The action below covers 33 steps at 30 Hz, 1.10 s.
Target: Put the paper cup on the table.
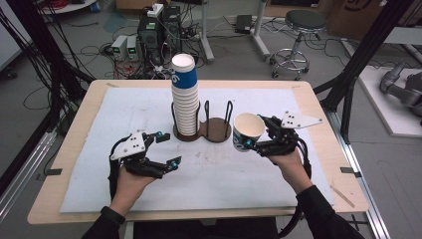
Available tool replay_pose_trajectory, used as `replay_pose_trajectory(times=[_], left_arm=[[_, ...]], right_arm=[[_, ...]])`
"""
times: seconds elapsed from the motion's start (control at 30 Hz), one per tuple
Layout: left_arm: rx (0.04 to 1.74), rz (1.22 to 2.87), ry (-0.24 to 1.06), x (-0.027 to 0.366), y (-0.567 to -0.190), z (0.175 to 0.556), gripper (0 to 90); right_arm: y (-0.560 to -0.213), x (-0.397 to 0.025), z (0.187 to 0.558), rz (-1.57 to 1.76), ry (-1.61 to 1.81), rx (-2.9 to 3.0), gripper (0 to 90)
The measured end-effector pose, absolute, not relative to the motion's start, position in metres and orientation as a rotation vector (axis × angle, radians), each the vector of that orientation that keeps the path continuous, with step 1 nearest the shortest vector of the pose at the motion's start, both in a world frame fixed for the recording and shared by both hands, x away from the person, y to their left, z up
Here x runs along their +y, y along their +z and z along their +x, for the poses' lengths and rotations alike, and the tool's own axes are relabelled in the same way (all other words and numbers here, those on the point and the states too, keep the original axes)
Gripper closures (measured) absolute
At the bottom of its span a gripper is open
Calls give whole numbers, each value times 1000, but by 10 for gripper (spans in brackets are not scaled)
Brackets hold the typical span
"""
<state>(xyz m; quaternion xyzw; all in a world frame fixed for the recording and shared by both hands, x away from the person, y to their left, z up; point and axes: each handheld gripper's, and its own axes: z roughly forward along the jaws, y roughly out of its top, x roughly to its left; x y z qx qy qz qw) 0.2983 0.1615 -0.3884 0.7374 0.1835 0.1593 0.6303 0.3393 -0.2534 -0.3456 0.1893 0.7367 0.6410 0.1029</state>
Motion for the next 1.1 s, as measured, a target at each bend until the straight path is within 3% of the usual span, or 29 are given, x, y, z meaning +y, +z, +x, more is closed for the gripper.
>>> replay_pose_trajectory(times=[1.1], left_arm=[[412, 1729, 369, 159, -393, 299, 154]], right_arm=[[-347, -312, 380, 769, 1764, 2009, 204]])
